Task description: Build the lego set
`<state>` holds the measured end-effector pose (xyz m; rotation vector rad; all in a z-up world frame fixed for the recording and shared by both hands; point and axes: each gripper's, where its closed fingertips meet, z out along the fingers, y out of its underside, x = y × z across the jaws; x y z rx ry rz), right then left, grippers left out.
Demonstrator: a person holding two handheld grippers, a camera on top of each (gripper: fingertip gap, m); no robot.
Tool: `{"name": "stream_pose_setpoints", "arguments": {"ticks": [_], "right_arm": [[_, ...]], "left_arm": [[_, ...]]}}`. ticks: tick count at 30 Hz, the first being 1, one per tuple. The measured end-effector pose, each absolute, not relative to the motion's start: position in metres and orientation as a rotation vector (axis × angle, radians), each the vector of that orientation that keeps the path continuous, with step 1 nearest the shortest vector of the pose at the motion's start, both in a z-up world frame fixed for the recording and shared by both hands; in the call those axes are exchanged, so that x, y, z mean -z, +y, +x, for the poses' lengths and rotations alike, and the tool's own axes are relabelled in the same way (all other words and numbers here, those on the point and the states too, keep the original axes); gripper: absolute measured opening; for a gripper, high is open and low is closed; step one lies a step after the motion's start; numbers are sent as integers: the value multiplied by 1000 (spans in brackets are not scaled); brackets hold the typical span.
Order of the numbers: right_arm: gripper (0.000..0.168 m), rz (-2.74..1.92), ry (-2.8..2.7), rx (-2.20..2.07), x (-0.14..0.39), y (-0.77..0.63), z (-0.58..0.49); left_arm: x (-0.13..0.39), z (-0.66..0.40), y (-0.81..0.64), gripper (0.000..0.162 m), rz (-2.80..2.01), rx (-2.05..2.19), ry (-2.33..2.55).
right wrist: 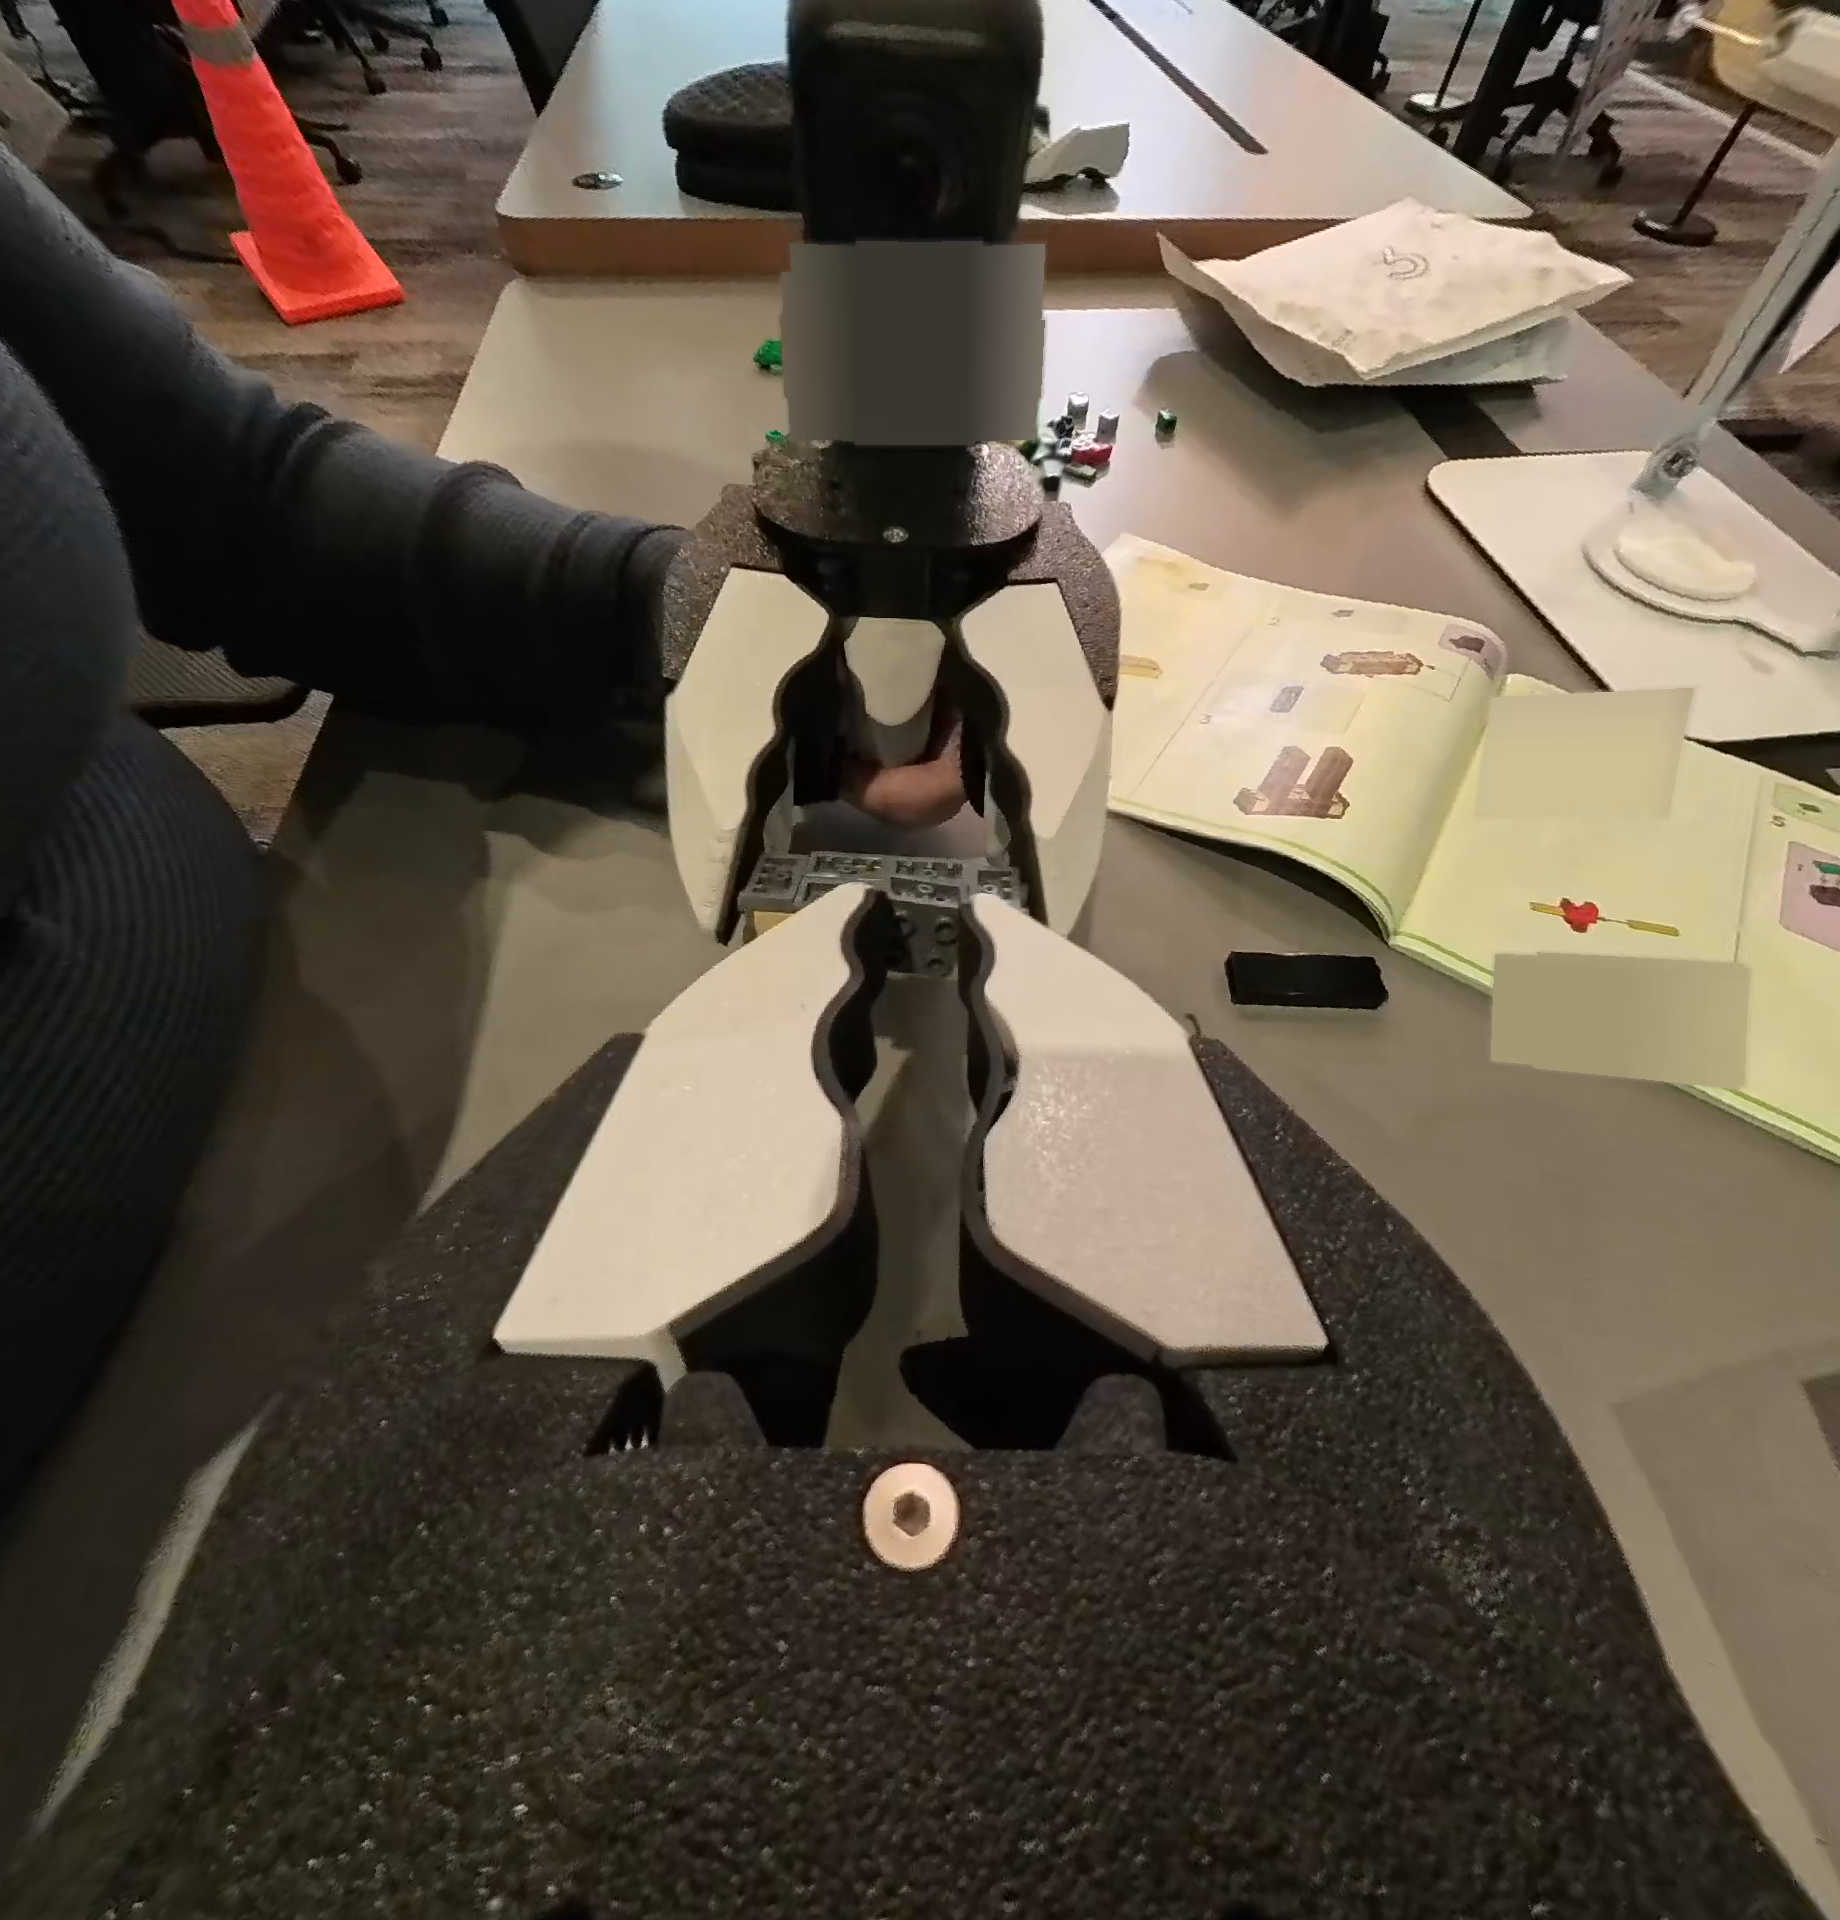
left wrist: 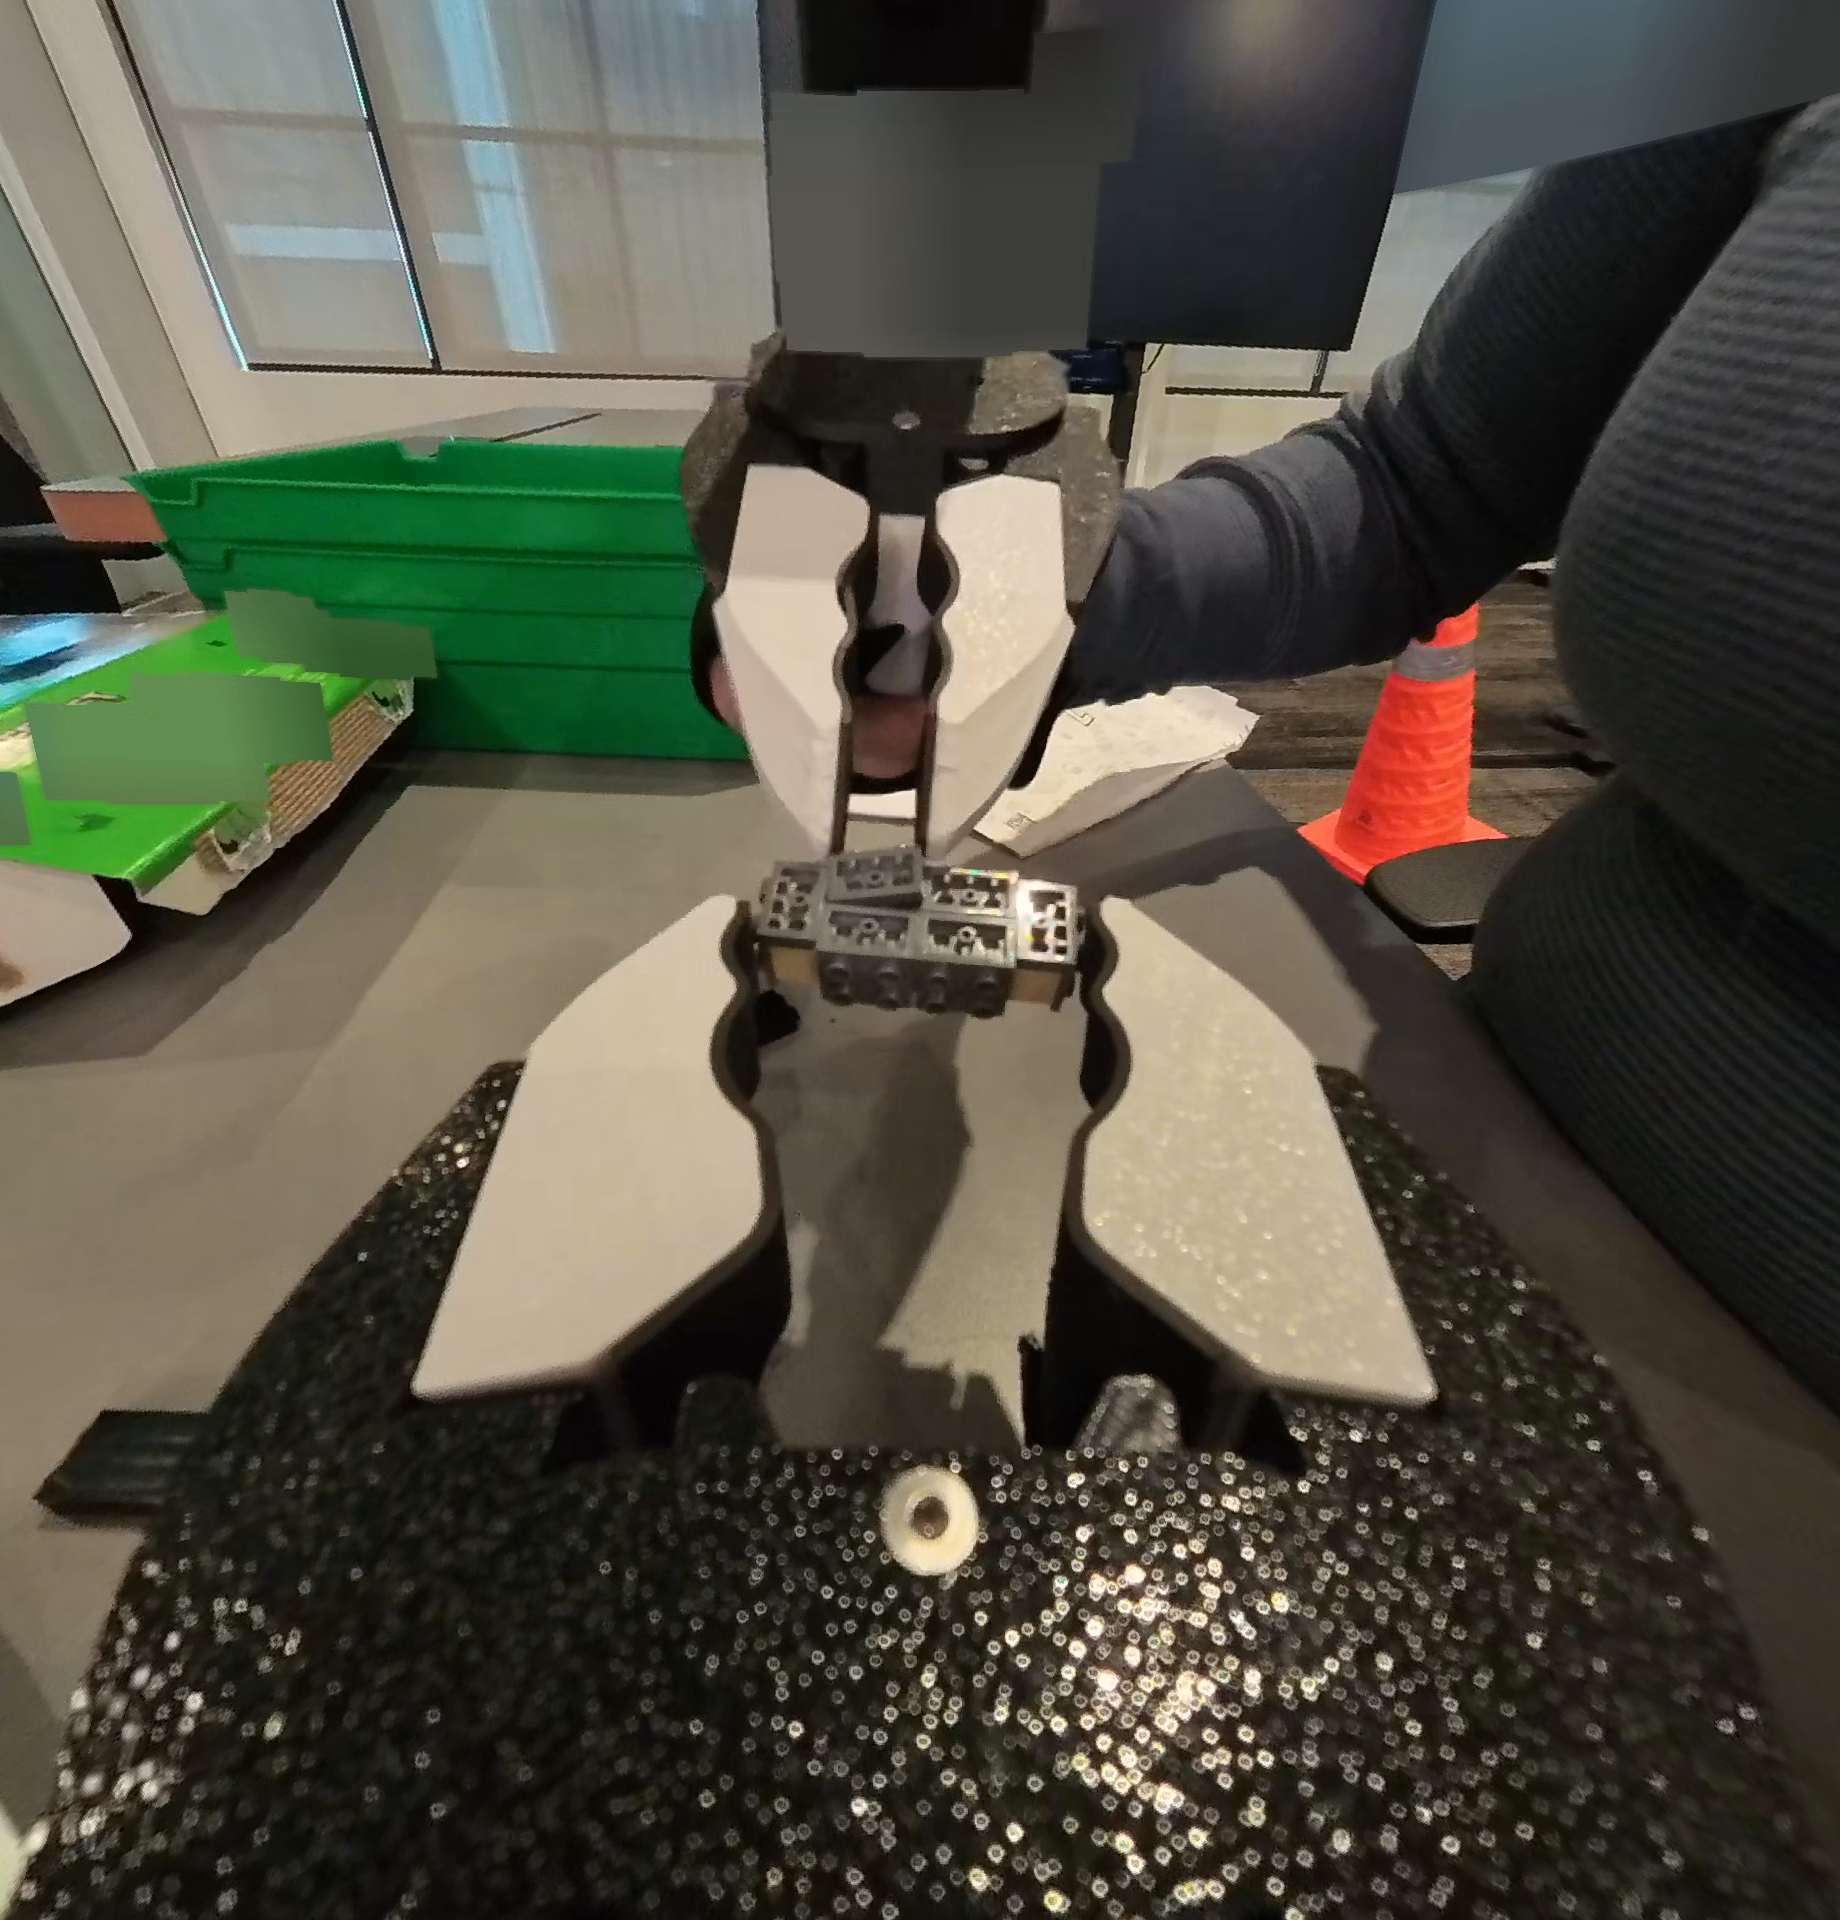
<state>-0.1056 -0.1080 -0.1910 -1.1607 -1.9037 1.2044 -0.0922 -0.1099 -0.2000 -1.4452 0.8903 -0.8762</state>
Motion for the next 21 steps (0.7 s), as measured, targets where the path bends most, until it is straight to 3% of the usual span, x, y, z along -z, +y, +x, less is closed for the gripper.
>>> {"name": "stream_pose_setpoints", "arguments": {"ticks": [11,21], "right_arm": [[12,-1160,-1858,-1029,190,-103,-107],[16,-1209,-1824,-1134,189,-103,-108]], "left_arm": [[200,-93,-106,60,-1461,842,864],[195,-94,-107,60,-1425,840,857]]}}
